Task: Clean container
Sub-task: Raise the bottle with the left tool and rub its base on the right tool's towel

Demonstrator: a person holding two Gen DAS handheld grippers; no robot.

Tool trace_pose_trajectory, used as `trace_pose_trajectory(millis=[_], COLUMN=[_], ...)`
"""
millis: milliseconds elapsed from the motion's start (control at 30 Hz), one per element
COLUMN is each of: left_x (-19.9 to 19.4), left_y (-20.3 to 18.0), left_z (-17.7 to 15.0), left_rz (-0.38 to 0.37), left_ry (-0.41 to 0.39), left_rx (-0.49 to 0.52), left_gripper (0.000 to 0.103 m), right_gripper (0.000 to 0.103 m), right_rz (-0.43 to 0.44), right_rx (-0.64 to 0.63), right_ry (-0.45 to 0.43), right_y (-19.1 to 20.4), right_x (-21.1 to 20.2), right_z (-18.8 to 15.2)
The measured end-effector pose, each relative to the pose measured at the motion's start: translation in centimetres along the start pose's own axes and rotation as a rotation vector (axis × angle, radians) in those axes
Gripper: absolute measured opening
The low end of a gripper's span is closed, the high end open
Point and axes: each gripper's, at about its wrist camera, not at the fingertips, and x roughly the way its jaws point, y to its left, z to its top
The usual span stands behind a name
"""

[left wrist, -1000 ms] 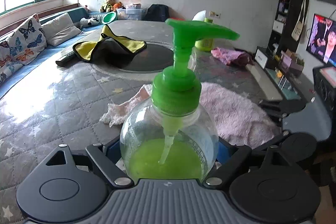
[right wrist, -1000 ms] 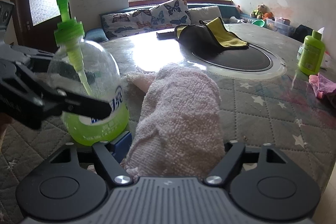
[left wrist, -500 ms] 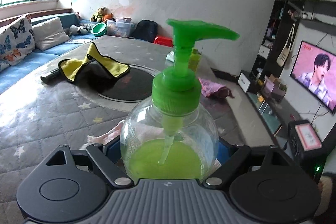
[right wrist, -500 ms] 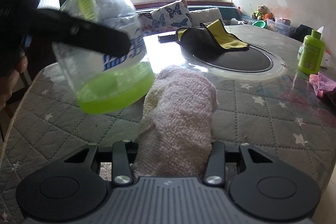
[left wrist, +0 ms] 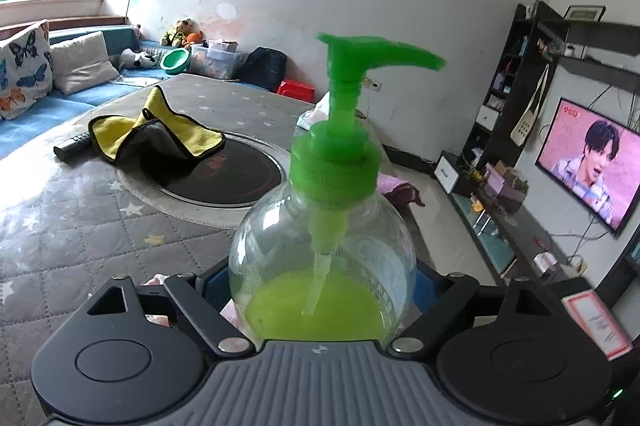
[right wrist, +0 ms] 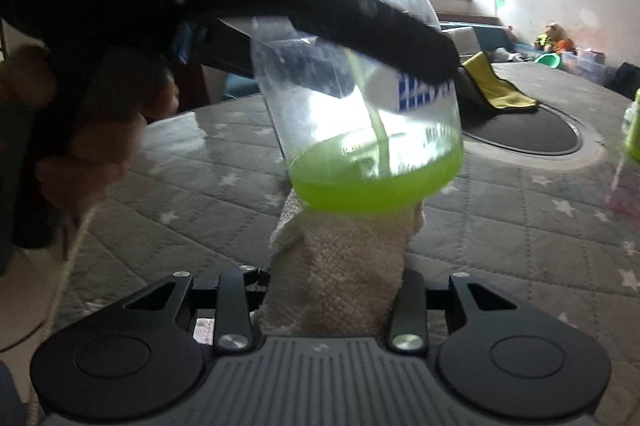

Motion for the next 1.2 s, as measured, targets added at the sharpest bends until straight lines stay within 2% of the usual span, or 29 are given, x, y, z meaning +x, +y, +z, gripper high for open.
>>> trace_pose_trajectory(millis=[233, 367, 567, 733, 967, 1067, 1200], left_x=[-0.2, -0.2, 0.0, 0.0, -0.4, -0.5, -0.6], left_y=[0.9, 1.2, 0.4, 0.3, 0.2, 0.7, 0.8], left_z=[-0.7, -0.9, -0.4, -0.1, -0.4, -0.7, -1.0], left_rz=[0.055, 0.037, -0.001, -0.063, -0.015, 0.007, -0.006], left_ry=[0.025, 0.028, 0.005, -0.013, -0.005, 0.001, 0.009], left_rx=[0.016, -0.019, -0.041, -0.093, -0.026, -0.02, -0.037], left_gripper=[0.088, 0.088, 0.088, 0.088, 0.088, 0.088, 0.087], right_gripper=[0.035, 0.035, 0.035, 0.035, 0.035, 0.035, 0.035], right_rz=[-0.059, -0.078, -0.064, -0.042, -0.027, -0.055, -0.093], right_rx=[0.095, 0.13, 0.096, 0.055, 0.033, 0.051, 0.08], right_ry=[-0.036, -0.049, -0.037, -0.029, -0.024, -0.04, -0.058], right_y=[-2.4, -3.3, -2.4, -1.4, -0.7, -1.5, -2.7], right_x=[-0.8, -1.2, -0.5, 0.2, -0.3, -0.9, -1.6], right_z=[-0.3, -0.3, -0.2, 0.0, -0.3, -0.4, -0.2])
